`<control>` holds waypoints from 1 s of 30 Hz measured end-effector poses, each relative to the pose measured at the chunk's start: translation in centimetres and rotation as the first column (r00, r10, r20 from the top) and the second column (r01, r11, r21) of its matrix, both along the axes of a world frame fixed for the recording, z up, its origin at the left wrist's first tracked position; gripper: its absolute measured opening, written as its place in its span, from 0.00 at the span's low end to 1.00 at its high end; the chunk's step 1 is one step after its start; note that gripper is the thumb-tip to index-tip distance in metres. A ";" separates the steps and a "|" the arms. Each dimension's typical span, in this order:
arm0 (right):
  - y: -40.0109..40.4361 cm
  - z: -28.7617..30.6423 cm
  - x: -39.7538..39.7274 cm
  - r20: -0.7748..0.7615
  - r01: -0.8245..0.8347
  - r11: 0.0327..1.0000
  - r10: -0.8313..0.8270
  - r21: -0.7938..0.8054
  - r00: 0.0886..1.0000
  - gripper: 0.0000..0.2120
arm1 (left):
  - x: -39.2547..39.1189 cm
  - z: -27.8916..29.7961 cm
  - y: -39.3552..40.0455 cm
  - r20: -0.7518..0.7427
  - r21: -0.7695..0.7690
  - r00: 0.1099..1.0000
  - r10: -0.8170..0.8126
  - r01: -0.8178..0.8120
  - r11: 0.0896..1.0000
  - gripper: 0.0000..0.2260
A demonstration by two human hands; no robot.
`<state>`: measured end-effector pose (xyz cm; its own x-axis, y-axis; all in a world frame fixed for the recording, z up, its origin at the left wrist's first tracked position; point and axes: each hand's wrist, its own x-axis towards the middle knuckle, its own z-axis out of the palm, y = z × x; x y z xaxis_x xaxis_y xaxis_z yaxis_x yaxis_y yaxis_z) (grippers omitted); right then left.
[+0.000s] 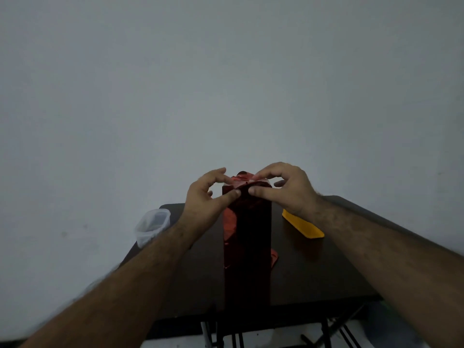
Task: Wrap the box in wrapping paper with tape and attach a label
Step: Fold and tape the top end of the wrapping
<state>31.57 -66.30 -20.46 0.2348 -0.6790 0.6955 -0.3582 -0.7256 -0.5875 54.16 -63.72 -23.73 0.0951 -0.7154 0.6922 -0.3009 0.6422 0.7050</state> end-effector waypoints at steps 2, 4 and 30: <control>-0.1 0.8 0.6 -0.004 -0.038 0.999 0.038 -0.008 0.999 0.13 | -0.2 0.7 0.0 -0.042 0.002 0.999 -0.013 0.013 1.000 0.03; -0.1 1.7 1.3 0.000 -0.067 0.998 0.067 -0.001 0.998 0.08 | -0.4 1.4 0.1 -0.084 0.026 0.995 -0.062 0.064 0.998 0.02; 4.0 -3.5 4.7 0.141 0.200 0.968 -0.222 0.151 0.965 0.66 | -2.7 2.4 2.4 -0.319 0.320 0.943 0.094 0.013 0.947 0.14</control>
<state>36.24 -62.31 -23.92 -0.0278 -0.7909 0.6114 -0.3909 -0.5543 -0.7348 51.44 -61.35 -21.35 0.3101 -0.8804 0.3587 -0.0409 0.3646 0.9303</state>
